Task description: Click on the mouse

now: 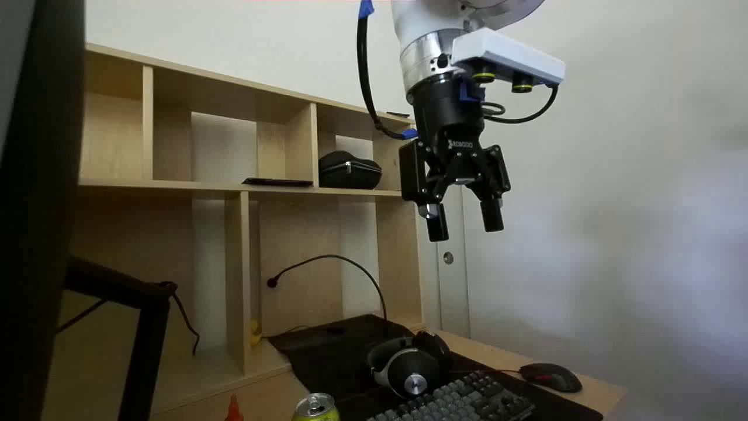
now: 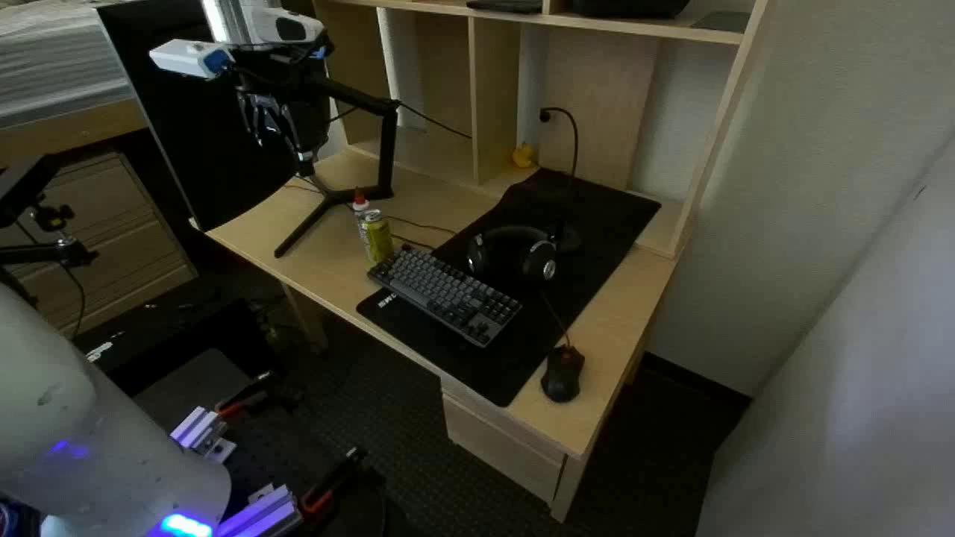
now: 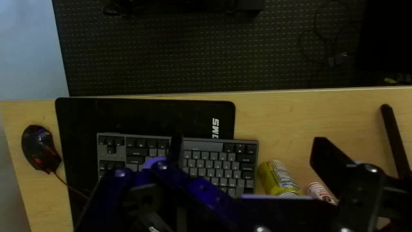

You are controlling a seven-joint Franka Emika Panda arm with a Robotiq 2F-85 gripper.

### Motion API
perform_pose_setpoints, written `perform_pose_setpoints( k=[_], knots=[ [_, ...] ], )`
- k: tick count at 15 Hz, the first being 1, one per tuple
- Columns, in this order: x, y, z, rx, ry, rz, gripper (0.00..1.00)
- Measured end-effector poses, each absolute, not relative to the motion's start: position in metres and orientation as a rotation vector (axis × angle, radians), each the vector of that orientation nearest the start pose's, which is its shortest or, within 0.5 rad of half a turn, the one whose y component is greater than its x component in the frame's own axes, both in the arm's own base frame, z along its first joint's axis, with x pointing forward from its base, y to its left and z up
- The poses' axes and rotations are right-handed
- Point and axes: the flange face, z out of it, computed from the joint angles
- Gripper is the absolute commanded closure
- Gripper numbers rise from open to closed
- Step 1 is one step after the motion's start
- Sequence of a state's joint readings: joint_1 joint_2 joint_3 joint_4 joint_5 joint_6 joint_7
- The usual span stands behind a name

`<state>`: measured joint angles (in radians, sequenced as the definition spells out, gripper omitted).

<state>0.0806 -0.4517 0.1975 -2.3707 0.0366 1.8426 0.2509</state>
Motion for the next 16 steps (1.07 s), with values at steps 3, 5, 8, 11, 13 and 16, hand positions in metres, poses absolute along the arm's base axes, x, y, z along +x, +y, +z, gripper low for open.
perform_pose_setpoints(
  k=[3, 5, 8, 11, 13, 16],
  knots=[
    [0.389, 0.119, 0.483, -3.210, 0.011, 0.109, 0.00],
    [0.389, 0.119, 0.483, -3.210, 0.011, 0.109, 0.00],
    [0.398, 0.107, 0.482, -3.205, 0.200, 0.054, 0.00],
    [0.428, 0.038, 0.469, -3.149, 0.483, 0.007, 0.00],
    [0.444, -0.022, 0.463, -3.079, 0.677, -0.015, 0.00],
    [0.453, -0.071, 0.457, -3.029, 0.798, -0.004, 0.00]
  ],
)
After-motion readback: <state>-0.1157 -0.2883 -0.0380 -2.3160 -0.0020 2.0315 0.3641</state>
